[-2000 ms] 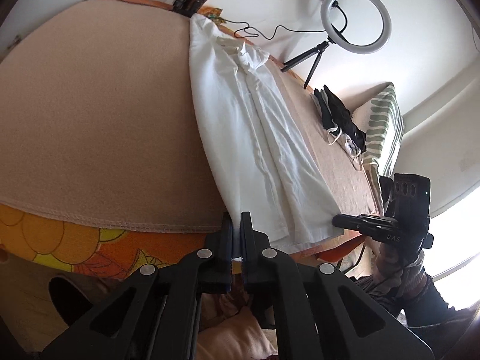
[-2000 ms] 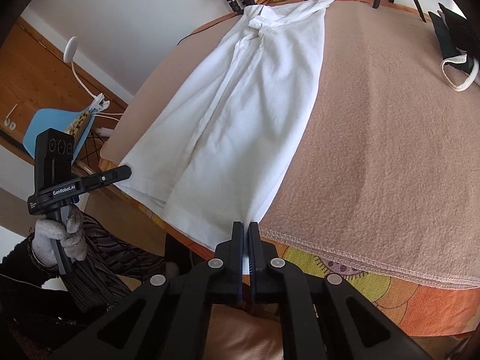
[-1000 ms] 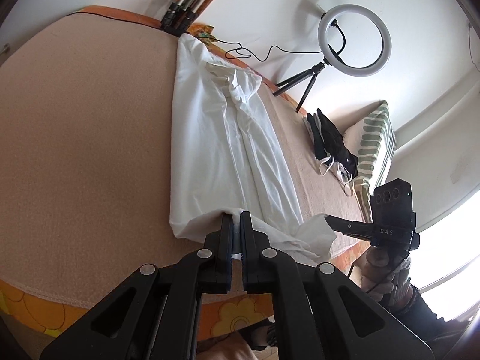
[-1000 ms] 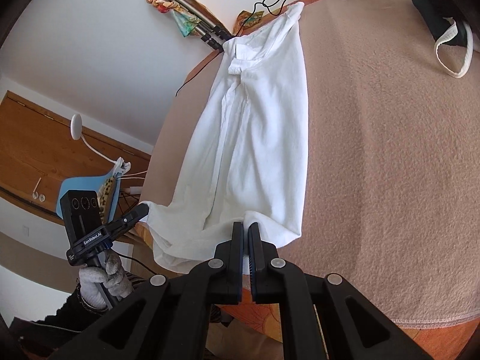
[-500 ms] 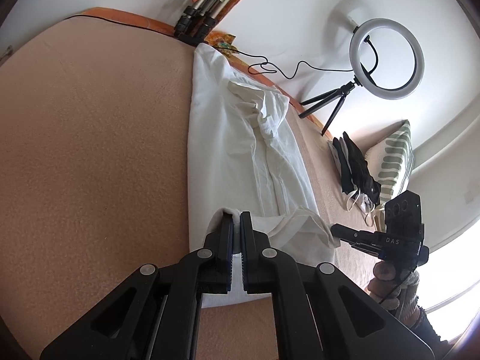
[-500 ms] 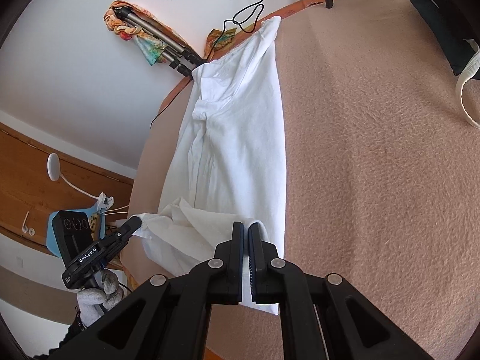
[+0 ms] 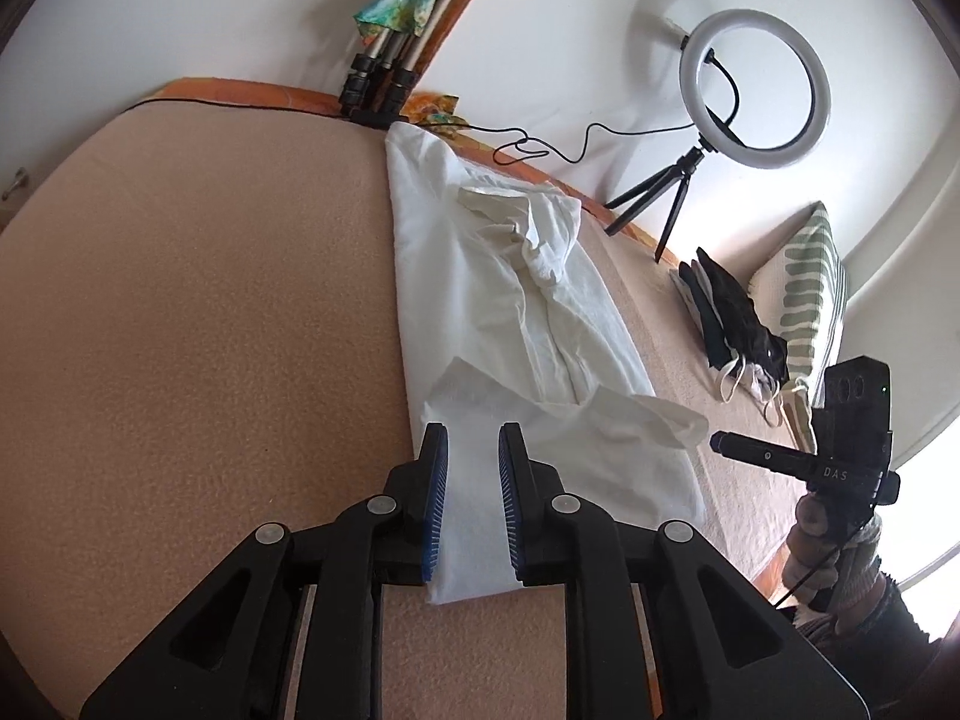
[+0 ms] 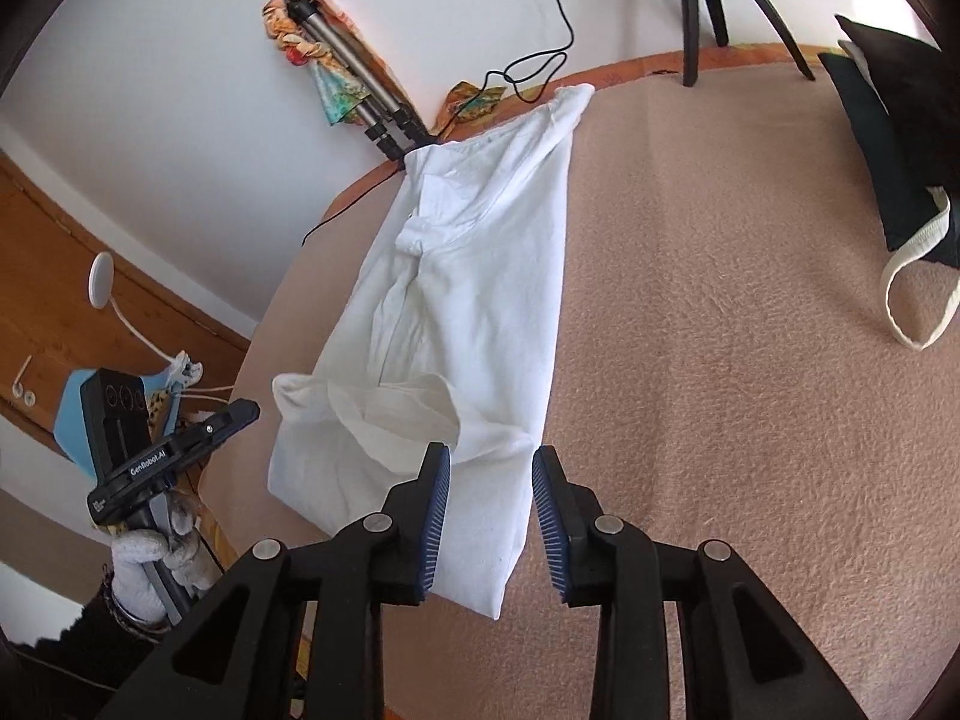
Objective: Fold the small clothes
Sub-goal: 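Lift the hem and fold it toward the collar with both tools, then release, then move both tools to the collar end of the folded shirt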
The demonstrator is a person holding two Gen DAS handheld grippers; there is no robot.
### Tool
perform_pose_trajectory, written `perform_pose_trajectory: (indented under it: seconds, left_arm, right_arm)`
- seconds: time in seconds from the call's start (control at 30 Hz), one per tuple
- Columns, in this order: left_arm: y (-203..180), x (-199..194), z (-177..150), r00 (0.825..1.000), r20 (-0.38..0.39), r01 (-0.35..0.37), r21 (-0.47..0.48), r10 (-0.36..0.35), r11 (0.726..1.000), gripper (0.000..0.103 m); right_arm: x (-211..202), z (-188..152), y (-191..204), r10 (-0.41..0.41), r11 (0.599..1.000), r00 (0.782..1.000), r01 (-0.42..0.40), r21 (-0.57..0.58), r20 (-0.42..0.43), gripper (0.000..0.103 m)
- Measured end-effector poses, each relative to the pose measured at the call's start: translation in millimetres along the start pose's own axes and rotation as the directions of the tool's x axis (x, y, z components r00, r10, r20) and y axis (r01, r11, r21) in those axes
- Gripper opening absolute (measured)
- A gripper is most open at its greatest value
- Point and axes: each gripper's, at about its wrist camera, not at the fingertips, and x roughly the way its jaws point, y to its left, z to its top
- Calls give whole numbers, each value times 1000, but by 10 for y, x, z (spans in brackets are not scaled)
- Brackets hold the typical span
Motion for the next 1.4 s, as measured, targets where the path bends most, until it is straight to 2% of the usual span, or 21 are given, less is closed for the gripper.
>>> perform_pose_trajectory:
  seconds: [0.07, 0.17, 0.27, 0.33, 0.43, 0.5, 0.57, 0.6, 0.63, 0.67, 0.7, 0.77, 0.83, 0.93, 1.03, 1.13, 1.17, 1.2, 1.3, 1.37, 1.4]
  left_arm:
    - [-23, 68, -48, 999, -30, -16, 38, 17, 999, 16]
    - [6, 195, -37, 997, -64, -45, 48, 48, 998, 16]
    - [42, 269, 70, 997, -57, -49, 40, 52, 998, 16]
    - [53, 317, 137, 997, -57, -42, 40, 45, 998, 23]
    - [82, 410, 176, 997, -66, -34, 25, 35, 999, 24]
    - [94, 454, 166, 998, -69, -7, 14, 8, 1000, 24]
    - [77, 472, 150, 998, -59, -4, 24, 5, 1000, 22]
    - [70, 473, 143, 999, -51, 2, 27, 0, 1000, 9]
    - [64, 467, 135, 999, -45, 6, 27, -4, 1000, 2]
    - [59, 458, 138, 999, -35, -1, 29, 2, 1000, 2]
    - [57, 429, 139, 1000, -14, -16, 30, 17, 999, 2]
    - [44, 396, 140, 999, 16, -42, 58, 41, 997, 2]
    - [68, 455, 122, 998, -6, -61, 68, 62, 996, 2]
    - [98, 540, 85, 996, -35, -79, 75, 81, 994, 2]
    - [76, 512, 94, 994, -24, -107, 93, 110, 990, 6]
    - [74, 436, 129, 989, 4, -146, 98, 146, 984, 8]
    - [80, 406, 150, 989, 12, -149, 95, 149, 984, 10]
    - [82, 370, 174, 989, 21, -148, 91, 147, 985, 13]
    - [54, 272, 263, 992, 45, -125, 86, 121, 988, 13]
    - [10, 232, 332, 993, 55, -107, 89, 102, 990, 18]
    - [-16, 224, 375, 993, 58, -104, 93, 99, 990, 31]
  right_arm:
    - [63, -48, 118, -74, 992, 997, 73, -108, -7, 47]
    - [243, -35, 164, -173, 969, 985, 167, -182, -17, 47]
    - [351, 67, 137, -175, 969, 985, 171, -180, -5, 47]
    - [373, 139, 112, -137, 978, 991, 135, -160, -2, 47]
    - [408, 208, 115, -135, 977, 991, 133, -164, 0, 47]
    - [442, 242, 89, -123, 982, 992, 121, -148, -7, 36]
    - [463, 273, 40, -99, 989, 995, 96, -116, -15, 31]
    - [458, 283, 23, -92, 990, 996, 91, -106, -12, 26]
    - [450, 294, 12, -88, 991, 996, 87, -99, -8, 22]
    - [437, 305, 3, -79, 993, 997, 78, -90, -6, 15]
    - [416, 318, -6, -67, 995, 998, 67, -77, -1, 4]
    - [393, 349, -30, -73, 996, 997, 73, -57, 3, 2]
    - [439, 359, -51, -114, 991, 993, 113, -68, -10, 1]
    - [544, 341, -52, -142, 987, 989, 139, -78, -34, 1]
    - [555, 352, -5, -182, 977, 983, 177, -117, -26, 2]
    - [496, 388, -78, -215, 973, 977, 213, -83, -11, 10]
    - [462, 404, -113, -213, 975, 977, 212, -66, -4, 16]
    - [425, 420, -141, -214, 975, 977, 214, -55, 5, 19]
    - [314, 481, -202, -199, 980, 980, 199, -27, 29, 30]
    - [251, 527, -226, -189, 982, 981, 190, -9, 44, 33]
    - [230, 561, -232, -185, 983, 981, 186, -6, 50, 34]
